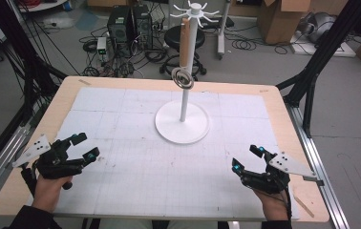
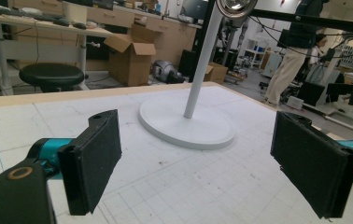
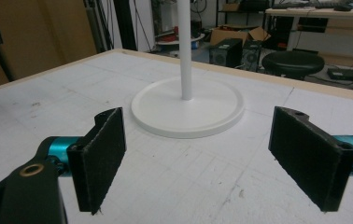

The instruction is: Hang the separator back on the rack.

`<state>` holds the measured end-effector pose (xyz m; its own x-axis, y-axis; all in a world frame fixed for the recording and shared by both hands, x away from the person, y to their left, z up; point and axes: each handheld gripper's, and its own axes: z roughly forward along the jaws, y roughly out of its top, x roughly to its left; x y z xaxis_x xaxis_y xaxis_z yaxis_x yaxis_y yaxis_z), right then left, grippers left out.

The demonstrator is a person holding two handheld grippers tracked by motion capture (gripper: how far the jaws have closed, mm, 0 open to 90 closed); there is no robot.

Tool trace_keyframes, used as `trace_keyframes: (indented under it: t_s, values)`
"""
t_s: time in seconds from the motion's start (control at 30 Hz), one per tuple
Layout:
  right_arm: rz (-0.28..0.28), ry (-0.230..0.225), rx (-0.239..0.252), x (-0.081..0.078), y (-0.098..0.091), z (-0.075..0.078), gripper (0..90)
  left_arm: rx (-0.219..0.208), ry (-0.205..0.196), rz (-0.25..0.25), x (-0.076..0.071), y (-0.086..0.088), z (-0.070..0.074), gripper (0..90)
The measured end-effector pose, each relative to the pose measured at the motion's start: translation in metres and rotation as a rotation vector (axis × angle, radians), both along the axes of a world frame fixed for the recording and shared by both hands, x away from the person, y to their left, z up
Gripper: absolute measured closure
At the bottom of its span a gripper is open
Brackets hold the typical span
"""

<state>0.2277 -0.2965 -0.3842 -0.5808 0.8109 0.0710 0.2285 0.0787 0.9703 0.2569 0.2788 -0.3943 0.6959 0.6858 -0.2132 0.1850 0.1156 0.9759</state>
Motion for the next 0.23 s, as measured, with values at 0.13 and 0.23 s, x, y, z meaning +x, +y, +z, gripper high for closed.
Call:
trace_keyframes:
  t_s: [0.13, 0.23]
  values:
    - [0.003, 0.004, 0.0, 0.0002, 0.0003, -0.0004, 17.9, -0.001, 0.002, 0.0, 0.0003, 0.0, -0.0001, 16.7]
    - [-0.001, 0.003, 0.005, 0.0, -0.001, -0.0004, 17.9, -0.004, 0.004, 0.005, 0.0005, 0.0002, -0.0003, 16.7]
